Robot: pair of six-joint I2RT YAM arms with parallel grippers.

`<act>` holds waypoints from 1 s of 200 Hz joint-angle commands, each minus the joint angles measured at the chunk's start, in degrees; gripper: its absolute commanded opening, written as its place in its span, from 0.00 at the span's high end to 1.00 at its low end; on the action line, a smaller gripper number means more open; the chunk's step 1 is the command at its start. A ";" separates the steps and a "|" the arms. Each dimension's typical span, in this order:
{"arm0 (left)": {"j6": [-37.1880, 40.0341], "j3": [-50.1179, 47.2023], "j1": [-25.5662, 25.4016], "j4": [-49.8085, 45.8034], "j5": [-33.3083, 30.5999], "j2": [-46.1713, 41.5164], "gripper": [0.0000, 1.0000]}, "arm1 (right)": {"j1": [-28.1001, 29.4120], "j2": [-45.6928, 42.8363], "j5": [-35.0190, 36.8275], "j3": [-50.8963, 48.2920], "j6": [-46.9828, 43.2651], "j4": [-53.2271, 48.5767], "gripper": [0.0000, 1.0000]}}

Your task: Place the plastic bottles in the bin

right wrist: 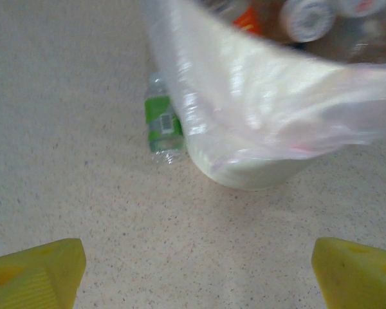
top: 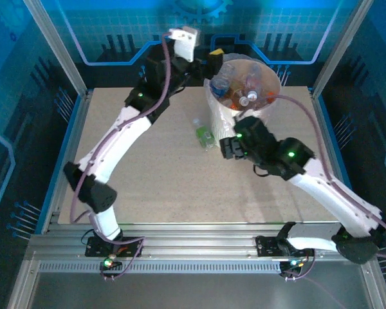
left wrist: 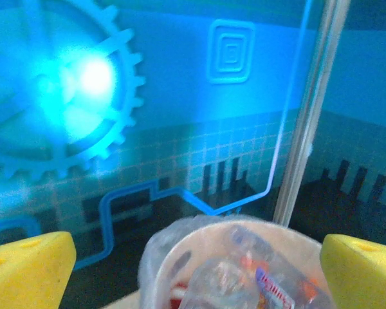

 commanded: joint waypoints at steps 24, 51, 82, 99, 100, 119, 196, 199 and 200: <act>-20.49 -28.73 11.66 8.37 -5.98 -18.12 0.01 | 7.55 15.09 6.62 5.66 1.72 -1.03 0.08; -24.52 -42.57 15.91 8.18 -12.06 -27.55 0.01 | 8.87 27.12 9.29 12.79 0.32 -3.89 0.07; -27.30 -52.35 19.17 6.60 -14.91 -34.83 0.01 | 8.30 39.96 12.57 22.46 -2.52 -7.04 0.05; -27.79 -55.12 19.84 5.36 -15.44 -37.15 0.01 | 7.08 45.82 12.38 27.12 -4.33 -7.61 0.04; -27.85 -55.26 19.90 5.28 -15.47 -37.22 0.01 | 6.96 46.10 12.27 27.48 -4.47 -7.61 0.04; -28.39 -57.01 20.37 3.51 -16.54 -39.00 0.01 | 5.32 51.37 10.38 32.39 -6.59 -7.71 0.04; -27.07 -59.96 20.92 1.99 -19.23 -41.52 0.01 | -1.90 67.50 8.74 47.05 -9.26 -9.60 0.04; -27.09 -60.04 20.91 1.93 -19.20 -41.44 0.01 | -2.14 67.96 8.73 47.58 -9.30 -9.72 0.04; -27.06 -60.09 20.87 1.90 -19.19 -41.44 0.01 | -2.18 68.02 8.73 47.69 -9.32 -9.72 0.04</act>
